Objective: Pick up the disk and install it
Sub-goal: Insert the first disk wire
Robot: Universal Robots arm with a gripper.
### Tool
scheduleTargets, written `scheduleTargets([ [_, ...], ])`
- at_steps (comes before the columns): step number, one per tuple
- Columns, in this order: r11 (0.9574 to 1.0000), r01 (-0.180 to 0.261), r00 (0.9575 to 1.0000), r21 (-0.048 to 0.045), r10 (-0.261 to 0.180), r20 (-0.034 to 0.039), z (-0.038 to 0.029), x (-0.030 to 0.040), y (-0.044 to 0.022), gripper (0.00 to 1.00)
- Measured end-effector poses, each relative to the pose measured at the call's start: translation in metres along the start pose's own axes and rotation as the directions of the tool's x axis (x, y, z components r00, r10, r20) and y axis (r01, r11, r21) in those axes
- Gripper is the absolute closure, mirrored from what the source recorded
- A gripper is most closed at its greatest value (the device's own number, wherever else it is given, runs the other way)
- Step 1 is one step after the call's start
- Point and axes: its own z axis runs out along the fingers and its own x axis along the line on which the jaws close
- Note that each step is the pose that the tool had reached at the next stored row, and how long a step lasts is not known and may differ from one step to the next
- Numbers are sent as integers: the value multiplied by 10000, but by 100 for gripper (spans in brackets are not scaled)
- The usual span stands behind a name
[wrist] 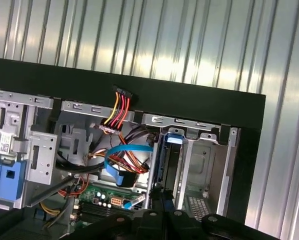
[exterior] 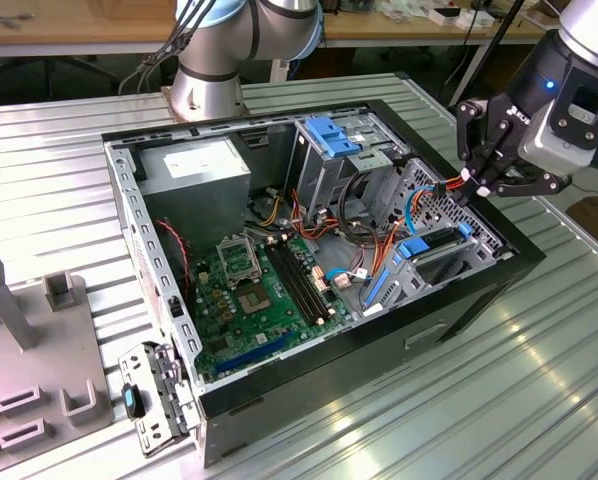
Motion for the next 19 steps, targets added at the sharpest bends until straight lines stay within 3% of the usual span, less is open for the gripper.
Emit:
scheduleTargets([
  [3,9988,496,9988,54,-496,0,0,0,1,89],
  [6,9888,1482,9889,162,-1483,-9,1,-1,4,89],
  [10,9822,1867,9824,180,-1867,-6,5,-3,16,89],
  [11,9803,1973,9803,98,-1974,30,7,-4,18,89],
  [14,9737,2260,9740,-303,-2255,205,14,-7,26,89],
  [17,9655,2571,9663,-422,-2561,274,23,-9,32,89],
  [19,9604,2750,9613,-445,-2740,287,28,-10,34,89],
])
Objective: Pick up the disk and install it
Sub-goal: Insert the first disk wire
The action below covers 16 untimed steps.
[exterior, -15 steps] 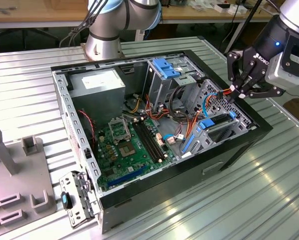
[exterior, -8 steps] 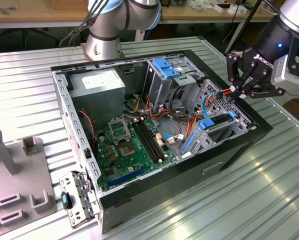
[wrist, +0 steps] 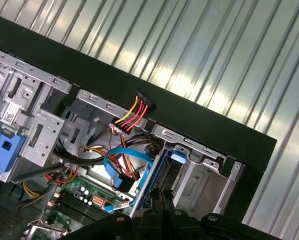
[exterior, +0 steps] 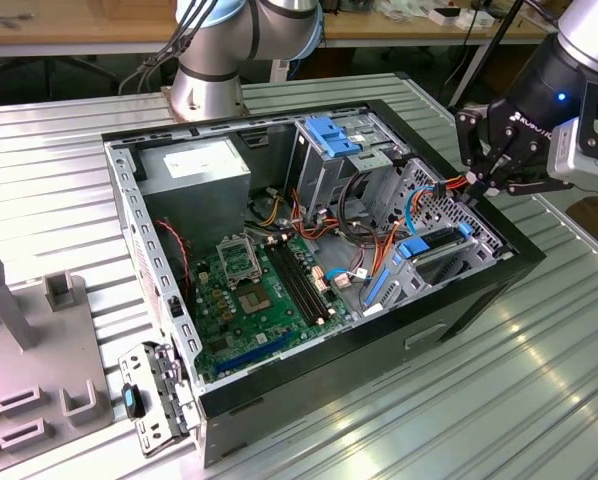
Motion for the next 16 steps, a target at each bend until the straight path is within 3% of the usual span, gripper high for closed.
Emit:
scheduleTargets([
  [11,9956,933,9956,2,-933,-35,29,-6,6,89],
  [16,9873,1588,9873,-23,-1588,-40,46,-9,7,89],
])
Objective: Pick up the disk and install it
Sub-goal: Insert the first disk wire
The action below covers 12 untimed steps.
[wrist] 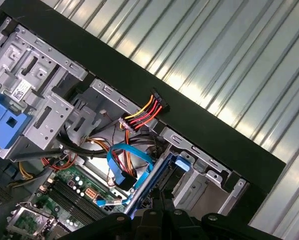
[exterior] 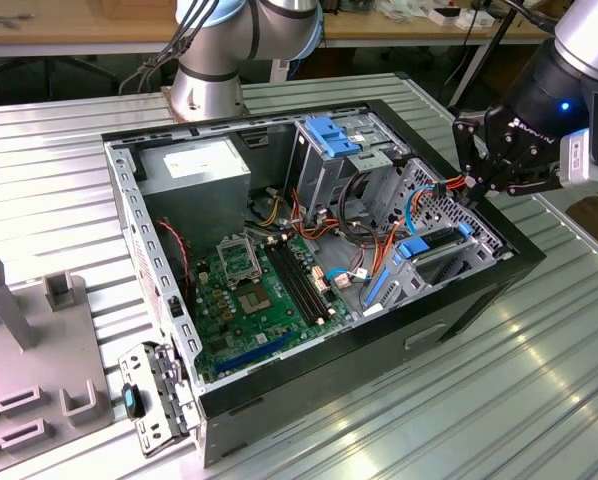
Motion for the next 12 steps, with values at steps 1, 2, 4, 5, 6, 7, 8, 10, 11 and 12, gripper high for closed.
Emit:
scheduleTargets([
  [1,10000,82,10000,-3,-82,-1,2,0,0,89],
  [2,9997,251,9997,-3,-251,-6,4,-1,0,89],
  [4,9985,547,9985,-1,-547,-19,8,-1,0,89],
  [5,9974,722,9974,-1,-722,-26,11,-1,0,89],
  [6,9967,812,9967,0,-812,-31,11,-2,0,89],
  [7,9955,949,9955,0,-949,-35,13,-2,0,89],
  [8,9946,1038,9946,-3,-1038,-37,14,-2,0,89],
  [10,9924,1232,9924,-8,-1232,-40,16,-3,1,89],
  [11,9909,1345,9909,-10,-1345,-46,19,-10,10,89],
  [12,9898,1425,9898,-6,-1425,-54,20,-22,29,89],
])
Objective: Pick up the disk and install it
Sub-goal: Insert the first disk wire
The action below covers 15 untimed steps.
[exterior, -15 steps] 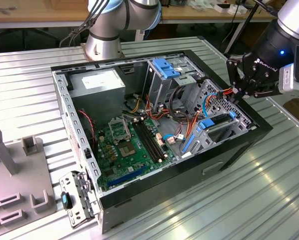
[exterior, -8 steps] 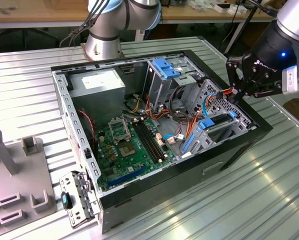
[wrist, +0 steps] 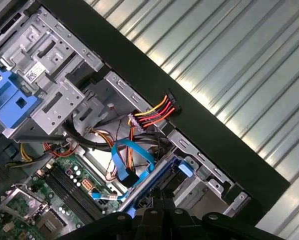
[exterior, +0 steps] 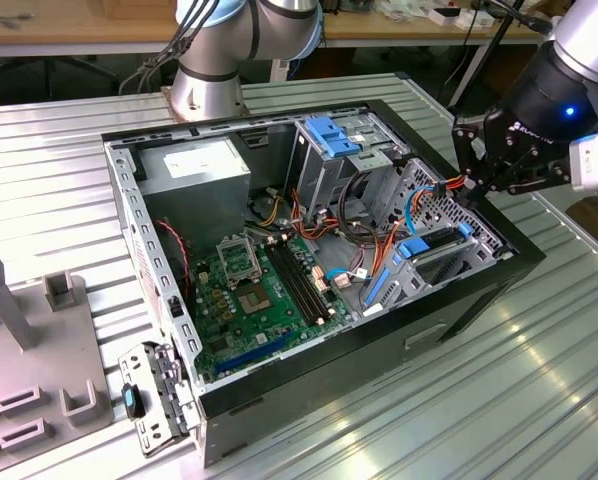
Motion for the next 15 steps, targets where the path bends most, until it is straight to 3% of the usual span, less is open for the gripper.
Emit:
scheduleTargets([
  [5,9998,217,9998,11,-217,-17,14,-26,66,89],
  [13,9997,263,9997,17,-263,-18,43,-10,265,89],
  [15,9996,281,9996,22,-281,-16,54,12,345,89],
])
